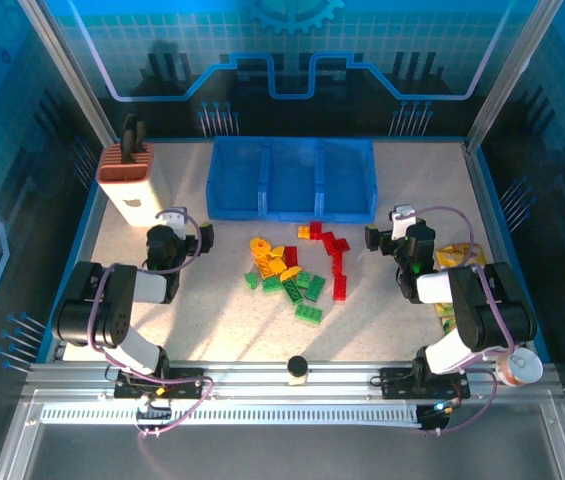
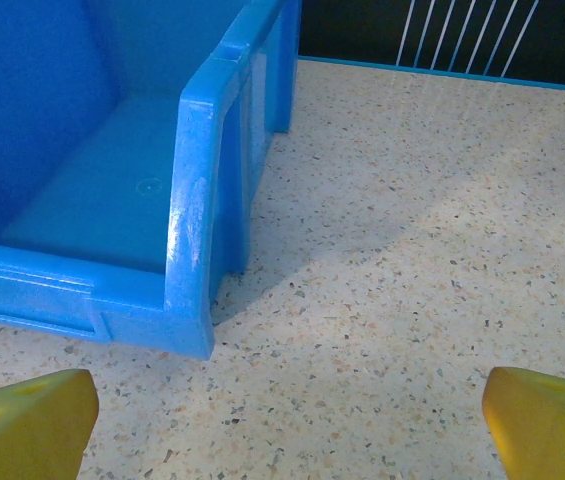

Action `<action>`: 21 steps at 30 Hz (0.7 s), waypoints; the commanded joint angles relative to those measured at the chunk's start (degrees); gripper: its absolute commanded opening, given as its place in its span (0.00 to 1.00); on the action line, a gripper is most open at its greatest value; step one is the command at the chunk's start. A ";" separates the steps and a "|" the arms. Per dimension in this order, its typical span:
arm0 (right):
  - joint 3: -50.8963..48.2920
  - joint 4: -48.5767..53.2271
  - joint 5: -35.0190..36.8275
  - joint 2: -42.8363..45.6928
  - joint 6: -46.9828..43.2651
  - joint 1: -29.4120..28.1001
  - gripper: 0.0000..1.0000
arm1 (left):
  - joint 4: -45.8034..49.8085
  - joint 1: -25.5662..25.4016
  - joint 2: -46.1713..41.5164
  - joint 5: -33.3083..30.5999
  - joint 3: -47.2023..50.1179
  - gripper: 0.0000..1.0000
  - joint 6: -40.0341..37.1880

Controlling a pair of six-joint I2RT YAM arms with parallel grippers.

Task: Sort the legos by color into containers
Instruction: Pick up the lego from the center of the table.

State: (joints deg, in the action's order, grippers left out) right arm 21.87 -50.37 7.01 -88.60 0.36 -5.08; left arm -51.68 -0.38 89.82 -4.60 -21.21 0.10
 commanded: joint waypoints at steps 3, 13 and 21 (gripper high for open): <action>2.08 3.88 -0.39 3.33 -1.43 0.40 1.00 | -0.46 0.48 -1.39 -0.04 -1.27 0.99 0.23; 8.83 38.12 -15.31 26.10 22.26 -0.11 1.00 | 71.39 -6.53 -27.21 -26.02 -23.95 0.99 28.72; 8.53 45.67 -29.85 31.97 33.88 -2.72 1.00 | 77.79 -7.30 -37.01 3.73 -18.80 0.99 34.27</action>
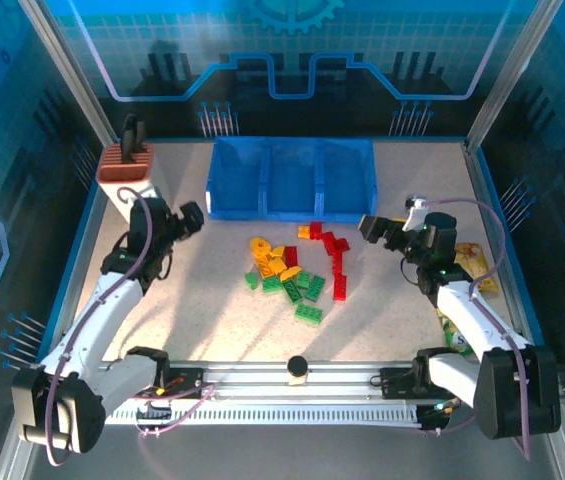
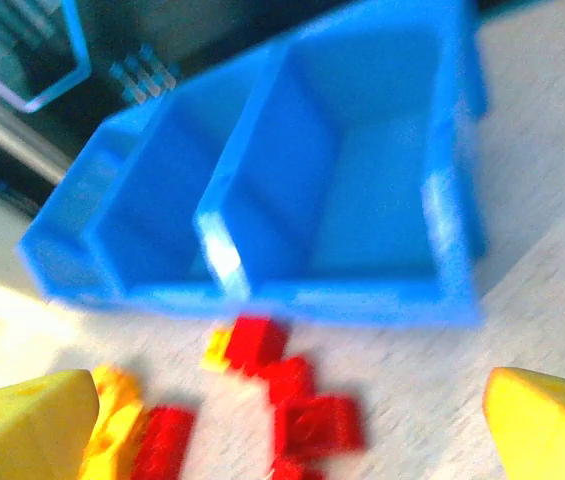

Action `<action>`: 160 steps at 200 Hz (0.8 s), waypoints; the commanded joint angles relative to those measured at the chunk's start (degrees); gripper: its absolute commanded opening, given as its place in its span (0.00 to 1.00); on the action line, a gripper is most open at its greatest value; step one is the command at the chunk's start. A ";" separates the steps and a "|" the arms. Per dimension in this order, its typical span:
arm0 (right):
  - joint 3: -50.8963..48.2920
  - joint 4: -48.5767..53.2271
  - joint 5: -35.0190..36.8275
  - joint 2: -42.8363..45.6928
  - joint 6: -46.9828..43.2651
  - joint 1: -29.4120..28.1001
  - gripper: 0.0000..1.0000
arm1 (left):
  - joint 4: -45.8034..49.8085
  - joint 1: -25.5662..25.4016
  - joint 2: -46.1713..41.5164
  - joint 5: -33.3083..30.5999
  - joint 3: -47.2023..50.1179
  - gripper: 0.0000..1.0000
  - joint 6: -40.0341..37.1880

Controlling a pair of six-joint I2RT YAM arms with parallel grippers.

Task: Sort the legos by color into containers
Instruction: Pick up the lego from the center of the table.

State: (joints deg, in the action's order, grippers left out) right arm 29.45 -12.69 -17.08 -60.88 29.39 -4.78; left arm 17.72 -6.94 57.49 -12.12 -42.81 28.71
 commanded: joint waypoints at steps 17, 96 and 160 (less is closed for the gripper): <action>6.20 20.53 -3.74 11.03 0.89 -8.85 1.00 | 7.34 -3.14 -12.03 18.98 6.17 0.99 8.65; 3.92 34.97 13.93 21.24 6.91 -23.25 1.00 | 11.54 -19.74 -10.48 21.47 6.05 0.99 10.72; 7.29 42.51 25.64 15.95 7.15 -38.26 0.92 | 12.10 -26.02 2.70 15.82 2.94 0.75 8.30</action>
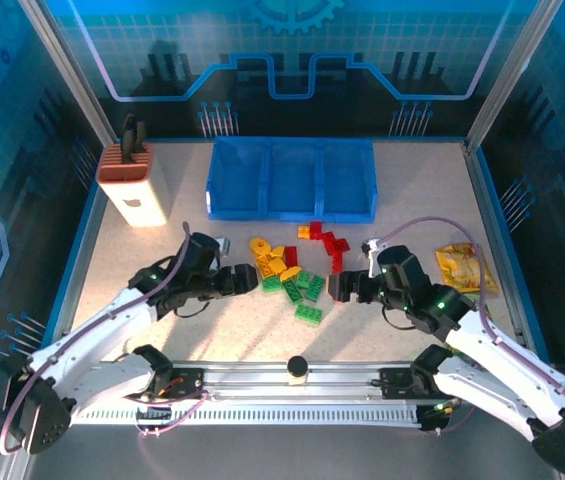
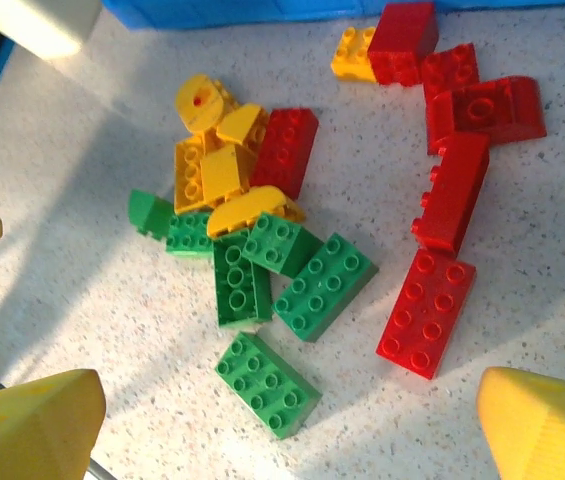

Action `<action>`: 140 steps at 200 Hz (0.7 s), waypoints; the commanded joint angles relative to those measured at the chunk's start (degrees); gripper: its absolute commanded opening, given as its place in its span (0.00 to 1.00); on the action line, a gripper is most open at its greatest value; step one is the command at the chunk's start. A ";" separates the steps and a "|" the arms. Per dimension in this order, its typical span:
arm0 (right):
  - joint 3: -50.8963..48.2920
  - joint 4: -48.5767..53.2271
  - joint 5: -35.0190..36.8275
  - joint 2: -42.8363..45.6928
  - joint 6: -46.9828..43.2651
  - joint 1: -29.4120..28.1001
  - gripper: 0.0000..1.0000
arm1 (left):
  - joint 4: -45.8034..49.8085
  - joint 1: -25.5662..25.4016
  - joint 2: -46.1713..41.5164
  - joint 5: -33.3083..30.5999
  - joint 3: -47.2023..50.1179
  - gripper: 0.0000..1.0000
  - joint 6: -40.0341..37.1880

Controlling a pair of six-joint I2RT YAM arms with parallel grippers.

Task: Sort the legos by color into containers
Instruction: Pick up the lego from the center of the table.

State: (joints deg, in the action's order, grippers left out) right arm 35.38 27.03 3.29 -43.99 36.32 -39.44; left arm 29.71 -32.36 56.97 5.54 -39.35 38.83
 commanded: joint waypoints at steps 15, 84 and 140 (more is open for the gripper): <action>2.16 3.69 6.66 -2.13 0.49 -5.53 0.89 | -1.56 -0.58 5.10 -1.86 -0.84 0.69 -2.22; 0.66 2.30 12.97 -5.46 1.48 -8.90 0.84 | -0.62 -0.50 21.43 -5.72 -8.74 0.62 -5.52; 0.34 1.14 13.31 -7.08 0.73 -8.93 0.82 | 0.25 -0.43 29.47 -6.98 -12.84 0.52 -6.10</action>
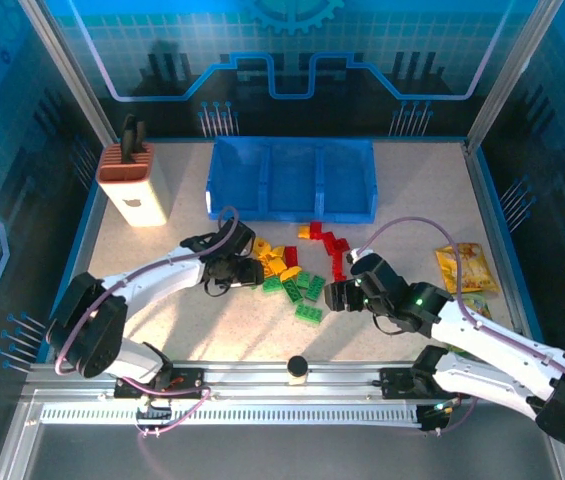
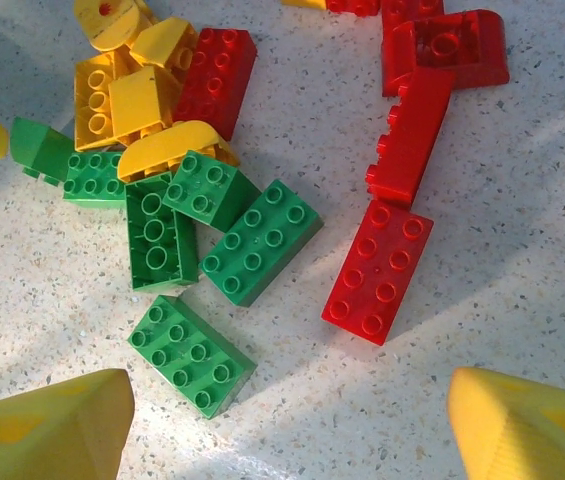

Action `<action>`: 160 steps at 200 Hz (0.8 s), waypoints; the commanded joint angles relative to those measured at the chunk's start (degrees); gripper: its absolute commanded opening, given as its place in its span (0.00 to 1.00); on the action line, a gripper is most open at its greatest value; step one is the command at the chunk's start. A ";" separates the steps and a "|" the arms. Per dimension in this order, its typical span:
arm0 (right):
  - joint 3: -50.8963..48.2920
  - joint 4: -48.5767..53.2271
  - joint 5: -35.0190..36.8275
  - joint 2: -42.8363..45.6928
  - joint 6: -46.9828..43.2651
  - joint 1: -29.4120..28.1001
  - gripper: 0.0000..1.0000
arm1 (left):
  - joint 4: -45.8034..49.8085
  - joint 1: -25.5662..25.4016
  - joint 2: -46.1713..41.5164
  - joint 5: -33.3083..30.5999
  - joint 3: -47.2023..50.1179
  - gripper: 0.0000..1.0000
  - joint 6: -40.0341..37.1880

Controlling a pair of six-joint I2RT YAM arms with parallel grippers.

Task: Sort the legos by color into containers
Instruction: Pick up the lego from the center of the table.

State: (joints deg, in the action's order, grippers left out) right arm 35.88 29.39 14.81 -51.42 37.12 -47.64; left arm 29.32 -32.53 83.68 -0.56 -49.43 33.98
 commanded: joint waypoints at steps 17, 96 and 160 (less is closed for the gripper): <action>-0.32 -2.11 1.98 0.29 -0.71 -0.58 0.82 | 1.06 -0.33 4.11 -1.29 -3.32 0.49 -0.93; -1.16 -5.96 0.36 -3.93 -0.03 -0.42 0.82 | 1.31 -0.31 6.65 -3.68 -2.56 0.46 -1.73; -0.80 -6.01 0.79 -4.55 -0.07 -0.43 0.82 | -0.36 -0.38 9.10 -3.19 -2.77 0.46 -1.43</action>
State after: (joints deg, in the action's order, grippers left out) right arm 35.22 24.40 14.98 -55.75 36.47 -47.62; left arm 29.04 -32.56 91.88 -3.05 -51.35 33.45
